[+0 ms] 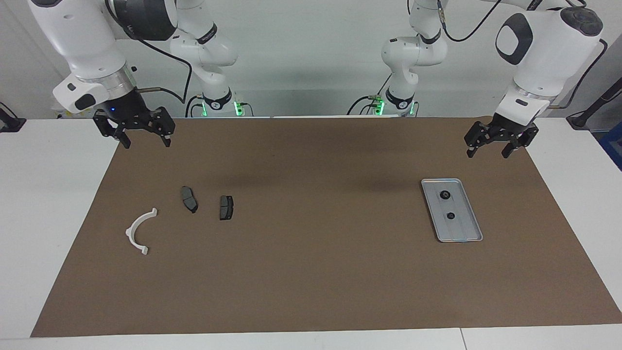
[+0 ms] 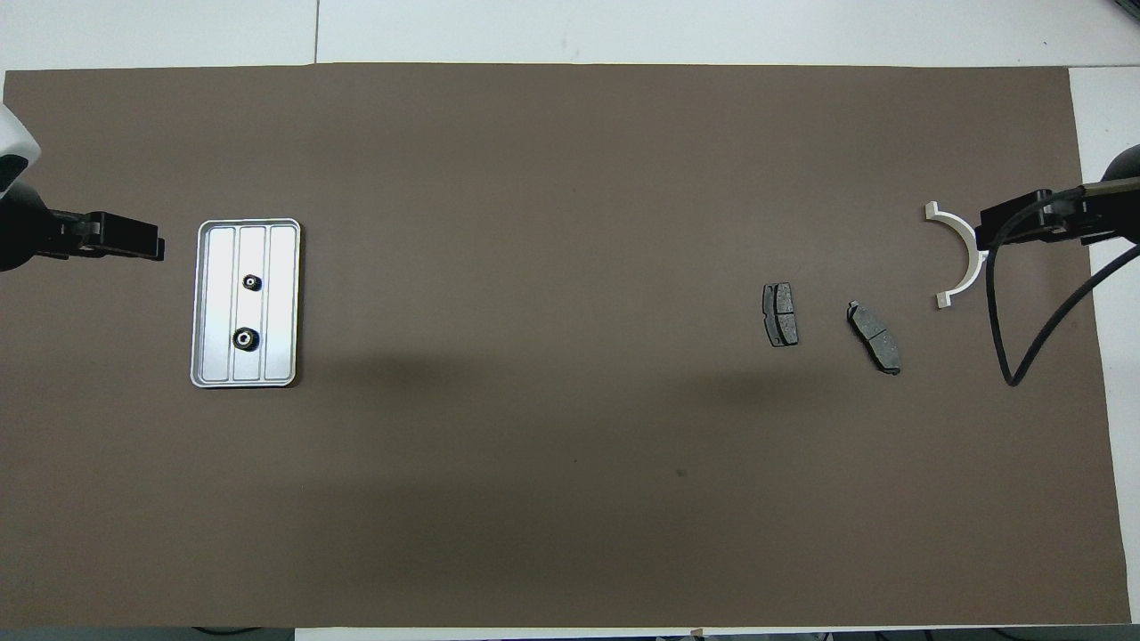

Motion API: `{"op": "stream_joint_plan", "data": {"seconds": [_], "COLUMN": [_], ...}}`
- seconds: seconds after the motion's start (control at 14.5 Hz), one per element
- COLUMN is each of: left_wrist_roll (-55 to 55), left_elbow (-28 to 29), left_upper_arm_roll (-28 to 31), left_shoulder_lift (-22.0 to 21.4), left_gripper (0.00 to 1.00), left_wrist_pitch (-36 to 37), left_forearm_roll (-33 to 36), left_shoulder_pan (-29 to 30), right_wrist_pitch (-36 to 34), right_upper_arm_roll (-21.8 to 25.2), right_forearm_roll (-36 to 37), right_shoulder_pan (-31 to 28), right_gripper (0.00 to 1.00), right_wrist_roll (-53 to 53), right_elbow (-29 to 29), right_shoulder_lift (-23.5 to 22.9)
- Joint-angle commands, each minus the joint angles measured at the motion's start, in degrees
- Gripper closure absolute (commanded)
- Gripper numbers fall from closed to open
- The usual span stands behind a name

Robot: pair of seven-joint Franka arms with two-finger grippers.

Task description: Pick bearing gear from pile to tray

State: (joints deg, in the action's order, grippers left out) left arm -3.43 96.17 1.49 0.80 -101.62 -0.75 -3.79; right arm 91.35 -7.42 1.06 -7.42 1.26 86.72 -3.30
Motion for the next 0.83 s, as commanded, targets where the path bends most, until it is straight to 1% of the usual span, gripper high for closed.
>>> {"op": "stream_joint_plan", "data": {"seconds": [0.0,0.21,0.48,0.76], "left_wrist_roll": [0.97,0.8,0.8,0.88], "left_elbow": [-1.69,-1.69,-2.13,-2.65], "left_upper_arm_roll": [0.53,0.53,0.53,0.88], "left_shoulder_lift": [0.86,0.6,0.51,0.34], "left_gripper": [0.0,0.0,0.0,0.0], "left_wrist_pitch": [0.46,0.02,1.16,4.67], "left_forearm_roll": [-0.39,-0.83,-0.74,-0.92], "left_shoulder_pan": [-0.78,-0.7,-0.78,-0.78], "right_wrist_pitch": [-0.91,-0.91,-0.91,-0.91], "right_upper_arm_roll": [0.13,0.13,0.13,0.13], "right_forearm_roll": [-0.62,-0.62,-0.53,-0.53], "right_shoulder_pan": [-0.13,-0.22,-0.22,-0.22], "right_gripper": [0.0,0.0,0.0,0.0], "right_wrist_roll": [1.46,1.47,1.47,1.47], "right_elbow": [0.11,0.11,0.11,0.11], "right_shoulder_lift": [0.66,0.75,0.66,0.66]}}
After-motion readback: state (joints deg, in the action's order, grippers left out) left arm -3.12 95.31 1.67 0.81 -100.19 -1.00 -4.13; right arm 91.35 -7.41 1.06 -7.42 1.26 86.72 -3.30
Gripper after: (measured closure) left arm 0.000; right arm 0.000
